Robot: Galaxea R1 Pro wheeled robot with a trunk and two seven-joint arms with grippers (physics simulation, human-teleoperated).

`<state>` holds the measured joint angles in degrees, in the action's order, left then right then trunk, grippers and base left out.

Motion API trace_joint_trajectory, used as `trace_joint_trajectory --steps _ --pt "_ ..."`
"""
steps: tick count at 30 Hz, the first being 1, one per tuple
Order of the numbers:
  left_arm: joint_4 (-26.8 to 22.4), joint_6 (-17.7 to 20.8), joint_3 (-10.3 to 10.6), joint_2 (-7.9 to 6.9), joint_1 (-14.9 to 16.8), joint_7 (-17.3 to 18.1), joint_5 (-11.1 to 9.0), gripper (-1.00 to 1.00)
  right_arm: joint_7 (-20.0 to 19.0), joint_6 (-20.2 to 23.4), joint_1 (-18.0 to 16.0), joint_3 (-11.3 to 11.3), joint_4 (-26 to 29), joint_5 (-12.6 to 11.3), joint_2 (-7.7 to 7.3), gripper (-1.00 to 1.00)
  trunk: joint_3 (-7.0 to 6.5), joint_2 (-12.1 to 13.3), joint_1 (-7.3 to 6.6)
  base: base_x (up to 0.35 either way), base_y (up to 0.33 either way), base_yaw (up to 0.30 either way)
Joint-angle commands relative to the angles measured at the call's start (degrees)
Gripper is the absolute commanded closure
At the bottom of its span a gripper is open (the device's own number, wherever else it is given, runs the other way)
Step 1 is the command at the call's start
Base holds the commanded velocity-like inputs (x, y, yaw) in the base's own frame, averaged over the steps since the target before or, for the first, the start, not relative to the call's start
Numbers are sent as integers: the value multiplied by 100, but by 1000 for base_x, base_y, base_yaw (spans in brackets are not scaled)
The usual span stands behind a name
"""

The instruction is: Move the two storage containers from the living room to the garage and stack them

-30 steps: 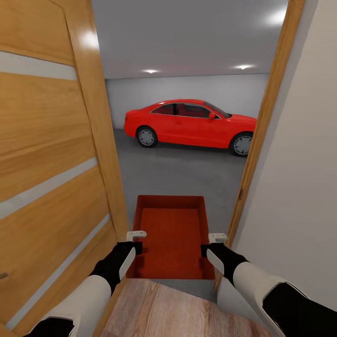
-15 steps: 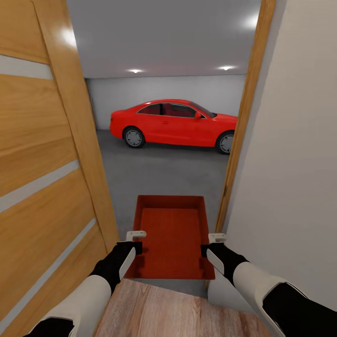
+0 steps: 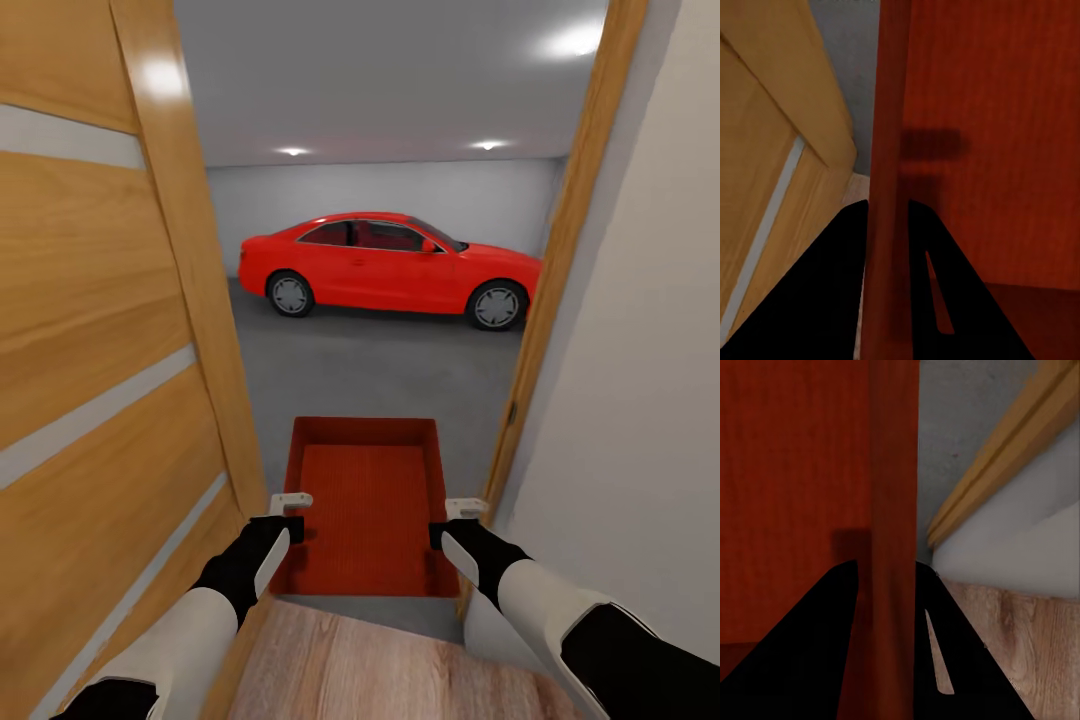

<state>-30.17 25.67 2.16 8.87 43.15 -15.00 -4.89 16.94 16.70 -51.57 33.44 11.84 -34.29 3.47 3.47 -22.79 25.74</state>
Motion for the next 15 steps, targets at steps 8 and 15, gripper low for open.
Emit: trace_joint_trajectory --steps 8,15 --pt "-4 52 10 -8 -2 -65 49 100 183 43 -11 -154 11 131 -58 100 13 -14 5 57 200 0" --pt "-6 45 8 -8 0 -65 49 100 186 43 -11 -154 11 132 -57 100 13 -14 5 3 15 -58"
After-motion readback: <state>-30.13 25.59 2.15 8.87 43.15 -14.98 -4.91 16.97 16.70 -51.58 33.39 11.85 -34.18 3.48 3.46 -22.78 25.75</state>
